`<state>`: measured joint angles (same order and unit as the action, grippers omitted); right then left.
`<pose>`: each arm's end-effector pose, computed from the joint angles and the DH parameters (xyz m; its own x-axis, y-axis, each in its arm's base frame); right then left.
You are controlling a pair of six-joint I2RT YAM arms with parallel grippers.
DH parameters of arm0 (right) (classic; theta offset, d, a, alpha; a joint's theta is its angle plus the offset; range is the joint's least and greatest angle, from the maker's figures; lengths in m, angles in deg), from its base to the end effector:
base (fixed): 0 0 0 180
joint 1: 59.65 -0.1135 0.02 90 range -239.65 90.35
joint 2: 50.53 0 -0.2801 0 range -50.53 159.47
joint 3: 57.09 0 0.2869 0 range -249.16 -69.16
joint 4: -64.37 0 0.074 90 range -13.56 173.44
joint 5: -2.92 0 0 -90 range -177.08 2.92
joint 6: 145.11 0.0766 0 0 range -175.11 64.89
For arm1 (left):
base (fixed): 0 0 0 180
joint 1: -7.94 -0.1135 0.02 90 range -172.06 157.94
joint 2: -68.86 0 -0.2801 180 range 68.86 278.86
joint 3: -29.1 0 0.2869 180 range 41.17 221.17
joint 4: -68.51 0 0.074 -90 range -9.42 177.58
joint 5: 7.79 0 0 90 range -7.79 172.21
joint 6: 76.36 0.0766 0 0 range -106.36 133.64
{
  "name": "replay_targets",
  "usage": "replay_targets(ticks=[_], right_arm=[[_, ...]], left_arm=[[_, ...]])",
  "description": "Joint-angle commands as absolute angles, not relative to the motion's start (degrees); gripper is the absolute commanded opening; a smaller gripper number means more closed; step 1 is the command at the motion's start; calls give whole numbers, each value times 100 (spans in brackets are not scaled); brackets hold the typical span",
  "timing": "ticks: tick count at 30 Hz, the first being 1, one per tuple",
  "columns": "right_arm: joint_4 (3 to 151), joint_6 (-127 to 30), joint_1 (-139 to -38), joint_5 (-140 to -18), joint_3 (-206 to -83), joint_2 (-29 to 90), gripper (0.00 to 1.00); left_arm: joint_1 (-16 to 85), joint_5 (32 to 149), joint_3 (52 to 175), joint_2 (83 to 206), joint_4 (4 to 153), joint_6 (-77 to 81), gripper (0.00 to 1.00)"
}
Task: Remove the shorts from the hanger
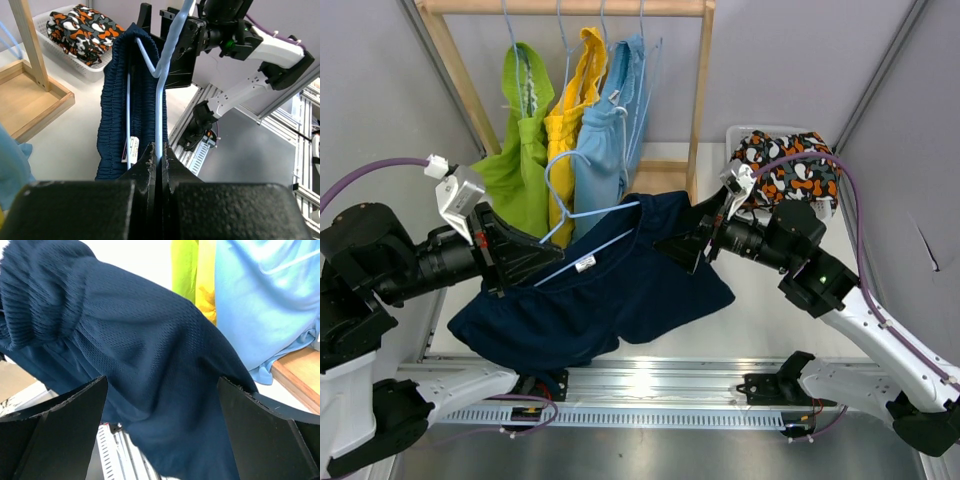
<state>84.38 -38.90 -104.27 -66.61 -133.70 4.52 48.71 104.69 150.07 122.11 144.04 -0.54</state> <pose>0.1748 0.2102 0.4525 -0.2347 0.1358 -0.9625 -0.8762 0.3992 0.2700 0.0601 -0.0905 0.5837 -0.3179 -0.0248 -0.9478 0.8380 0.4604 -0.2931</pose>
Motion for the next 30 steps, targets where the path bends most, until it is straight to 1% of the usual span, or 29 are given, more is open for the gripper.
replay_targets(ticks=[1,2,5,6,7,8,9,13,15,18,21,27,30], right_arm=[[7926,-3955,-10535,-6870,-13289,423,99],[7899,-3938,-10544,-6897,-13262,423,99],[7715,-3955,-10570,-6888,-13183,458,53],[7714,-3938,-10579,-6940,-13165,467,35],[7706,-3938,-10579,-6976,-13113,475,28],[7514,-3955,-10588,-7037,-13078,475,17],[7425,-3921,-10588,-7125,-13034,467,0],[7178,-3903,-10605,-7555,-12823,300,0],[7187,-3938,-10605,-8082,-12805,125,0],[7397,-4166,-10588,-8907,-12945,-130,0],[7826,-4386,-10430,-9234,-13130,-236,0],[8241,-4298,-9508,-9305,-13332,-517,0],[8390,-4054,-8849,-9314,-13350,-579,0]], left_arm=[[4907,10700,15262,12124,13683,-288,0],[4907,10700,15262,12133,13674,-297,0],[4907,10673,15253,12124,13666,-332,0],[4907,10673,15209,12115,13648,-341,0],[4907,10691,15200,12098,13622,-367,0],[4907,10717,15165,12089,13613,-359,0],[4907,10743,15139,12072,13587,-385,0],[4907,10770,14946,11992,13612,-394,0],[4907,10657,14963,12053,13884,-307,0],[4907,10594,14700,11984,13955,-280,0],[4907,10612,14287,11852,13991,-324,0],[4916,10858,13795,11659,14035,-420,0],[4960,10972,13645,11562,14061,-455,0]])
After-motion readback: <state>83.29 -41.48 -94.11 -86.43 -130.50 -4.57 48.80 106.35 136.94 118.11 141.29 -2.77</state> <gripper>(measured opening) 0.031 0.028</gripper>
